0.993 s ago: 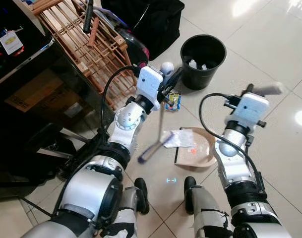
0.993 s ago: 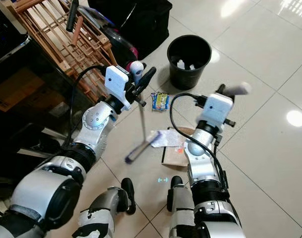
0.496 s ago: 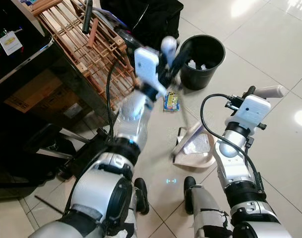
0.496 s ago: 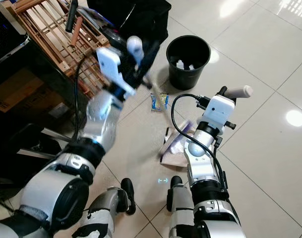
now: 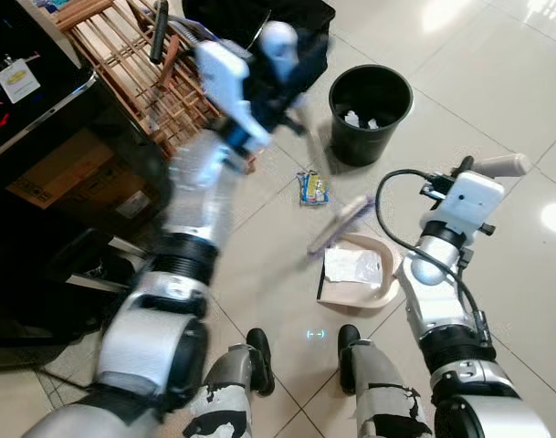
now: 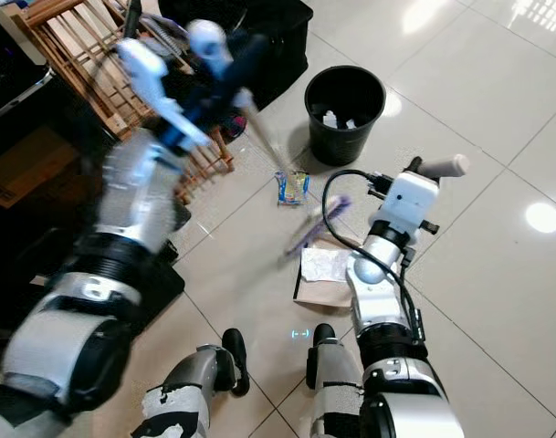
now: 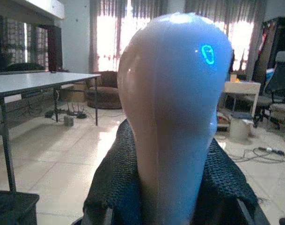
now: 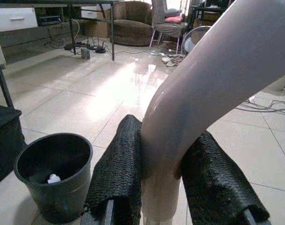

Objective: Sweep floor

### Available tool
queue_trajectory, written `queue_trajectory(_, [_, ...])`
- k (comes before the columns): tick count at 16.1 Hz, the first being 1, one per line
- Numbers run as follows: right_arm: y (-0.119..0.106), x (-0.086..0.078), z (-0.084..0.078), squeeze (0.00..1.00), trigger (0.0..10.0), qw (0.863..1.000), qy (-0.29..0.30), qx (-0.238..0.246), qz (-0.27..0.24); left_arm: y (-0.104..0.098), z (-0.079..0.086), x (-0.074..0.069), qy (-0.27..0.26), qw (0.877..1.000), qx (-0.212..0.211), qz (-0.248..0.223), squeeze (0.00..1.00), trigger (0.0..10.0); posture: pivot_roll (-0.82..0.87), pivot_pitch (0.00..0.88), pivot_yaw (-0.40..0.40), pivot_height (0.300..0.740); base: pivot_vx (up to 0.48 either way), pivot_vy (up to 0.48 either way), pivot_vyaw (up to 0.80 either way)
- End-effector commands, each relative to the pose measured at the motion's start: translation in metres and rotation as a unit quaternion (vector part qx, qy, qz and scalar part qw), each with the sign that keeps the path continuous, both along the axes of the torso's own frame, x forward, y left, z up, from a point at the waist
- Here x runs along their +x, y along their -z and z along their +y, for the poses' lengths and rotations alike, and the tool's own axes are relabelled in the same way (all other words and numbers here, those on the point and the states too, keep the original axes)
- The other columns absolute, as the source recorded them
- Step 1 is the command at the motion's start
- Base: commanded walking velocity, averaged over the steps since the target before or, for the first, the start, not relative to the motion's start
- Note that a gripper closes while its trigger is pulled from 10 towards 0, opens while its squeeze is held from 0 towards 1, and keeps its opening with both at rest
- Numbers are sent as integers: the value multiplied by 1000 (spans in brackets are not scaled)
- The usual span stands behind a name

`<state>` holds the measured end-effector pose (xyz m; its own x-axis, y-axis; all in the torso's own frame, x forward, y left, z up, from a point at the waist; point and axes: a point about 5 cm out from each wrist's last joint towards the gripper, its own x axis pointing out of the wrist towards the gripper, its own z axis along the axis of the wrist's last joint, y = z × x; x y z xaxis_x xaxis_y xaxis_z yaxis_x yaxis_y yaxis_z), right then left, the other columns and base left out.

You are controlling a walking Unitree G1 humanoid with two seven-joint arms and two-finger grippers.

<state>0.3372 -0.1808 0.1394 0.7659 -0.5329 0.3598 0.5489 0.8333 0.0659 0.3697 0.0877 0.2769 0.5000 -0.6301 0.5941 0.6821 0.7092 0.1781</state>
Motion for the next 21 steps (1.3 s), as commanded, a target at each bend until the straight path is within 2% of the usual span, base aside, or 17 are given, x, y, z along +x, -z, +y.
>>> queue_trajectory(1, [34, -8, 2, 0, 10000, 997, -5, 14, 79, -8, 7, -4, 5, 1000, -8, -19, 0, 10000, 74, 398, 127, 740, 0, 0, 0])
queue_trajectory(3, [34, -7, -6, 0, 10000, 997, -1, 16, 79, -25, 31, -3, -12, 999, 2, -30, 0, 10000, 83, 356, 108, 740, 0, 0, 0])
queue_trajectory(4, [36, -8, -13, 0, 10000, 997, 1, 23, 80, -35, 48, -4, -35, 998, 22, -37, 0, 10000, 83, 335, 103, 740, 0, 0, 0])
queue_trajectory(5, [36, -8, -13, 0, 10000, 997, 1, 23, 80, -35, 48, -4, -35, 998, 22, -37, 0, 10000, 83, 335, 103, 740, 0, 0, 0])
queue_trajectory(6, [35, -11, -19, 0, 10000, 997, -3, 44, 68, -25, 62, -3, -84, 994, 62, -17, 0, 10000, 75, 293, 101, 740, 0, 0, 0])
queue_trajectory(8, [33, -13, -24, 0, 10000, 997, -11, 57, 53, -9, 73, -3, -134, 987, 85, 11, 0, 10000, 61, 277, 99, 740, 0, 0, 0])
queue_trajectory(9, [29, -16, -28, 0, 10000, 997, -15, 62, 42, 9, 83, -5, -176, 979, 96, 35, 0, 10000, 27, 257, 93, 740, 0, 0, 0])
queue_trajectory(10, [28, -17, -29, 0, 10000, 997, -17, 63, 38, 14, 86, -6, -188, 976, 100, 43, 0, 10000, 27, 257, 93, 740, 0, 0, 0])
queue_trajectory(12, [15, -22, -38, 0, 10000, 996, -17, 86, 5, 48, 100, -21, -224, 964, 115, 86, 0, 10000, -10, 226, 78, 740, 0, 0, 0])
queue_trajectory(15, [2, -24, -40, 0, 10000, 994, -29, 100, -17, 64, 107, -31, -252, 952, 134, 108, 0, 10000, -22, 195, 75, 740, 0, 0, 0])
queue_trajectory(16, [-6, -24, -42, 0, 10000, 993, -41, 106, -21, 74, 113, -33, -274, 942, 140, 134, 0, 10000, -22, 180, 73, 740, 0, 0, 0])
queue_trajectory(17, [-16, -25, -40, 0, 10000, 992, -65, 107, -23, 88, 120, -39, -293, 927, 152, 180, 0, 10000, -25, 167, 70, 740, 0, 0, 0])
queue_trajectory(19, [-26, -26, -39, 0, 10000, 992, -83, 97, -23, 96, 126, -44, -311, 916, 152, 205, 0, 10000, -28, 160, 61, 740, 0, 0, 0])
queue_trajectory(20, [-38, -26, -39, 0, 10000, 991, -100, 91, -22, 103, 130, -49, -328, 906, 151, 221, 0, 10000, -29, 144, 48, 740, 0, 0, 0])
queue_trajectory(21, [-48, -26, -40, 0, 10000, 988, -112, 101, -26, 110, 133, -53, -326, 904, 139, 238, 0, 10000, -28, 134, 42, 740, 0, 0, 0])
